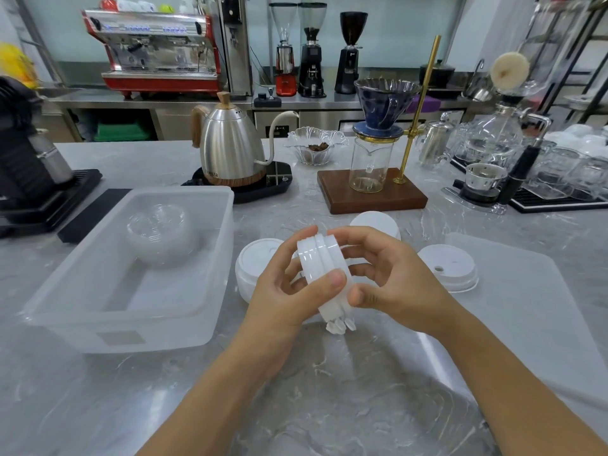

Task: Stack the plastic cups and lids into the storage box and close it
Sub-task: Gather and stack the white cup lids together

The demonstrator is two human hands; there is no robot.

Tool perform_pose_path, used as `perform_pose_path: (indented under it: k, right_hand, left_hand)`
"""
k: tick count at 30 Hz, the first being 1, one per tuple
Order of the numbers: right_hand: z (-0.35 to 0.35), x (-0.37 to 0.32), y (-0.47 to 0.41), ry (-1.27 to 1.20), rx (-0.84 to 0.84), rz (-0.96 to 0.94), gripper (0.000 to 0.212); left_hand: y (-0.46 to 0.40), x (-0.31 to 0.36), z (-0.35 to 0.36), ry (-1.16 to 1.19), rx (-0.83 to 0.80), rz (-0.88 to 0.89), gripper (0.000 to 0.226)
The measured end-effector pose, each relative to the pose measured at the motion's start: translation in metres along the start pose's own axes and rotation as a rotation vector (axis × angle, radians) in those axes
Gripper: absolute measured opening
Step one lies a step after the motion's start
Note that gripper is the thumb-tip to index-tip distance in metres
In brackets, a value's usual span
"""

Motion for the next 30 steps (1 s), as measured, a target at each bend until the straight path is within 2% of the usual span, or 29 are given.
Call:
perform_pose_path:
  k: [8, 17, 30]
  right_hand:
    - [0.0017, -0.0015, 0.0006, 0.05, 0.008, -0.01, 0.102]
    - [0.006, -0.0047, 0.0026, 0.146, 0.026, -0.09, 0.085]
    - [0.0075, -0.0029, 0.0043, 0.195, 0.061, -0.134, 0.087]
  left_hand:
    - [0.0013, 0.001, 0.0004, 0.004, 0.004, -0.01, 0.075]
    - [0.0011, 0.0013, 0.0, 0.063, -0.027, -0.04, 0.073]
    - [0.0008, 0.0019, -0.0048, -0.004, -0.042, -0.007, 0.076]
Point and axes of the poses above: each hand's wrist, its own y-axis away from the middle knuckle, its own z-axis out of the palm, x = y × z, the point moved 2 cm from there along -y, towards the middle knuckle, and after that the axes turned 7 degrees about y, right-handed, at the moved point
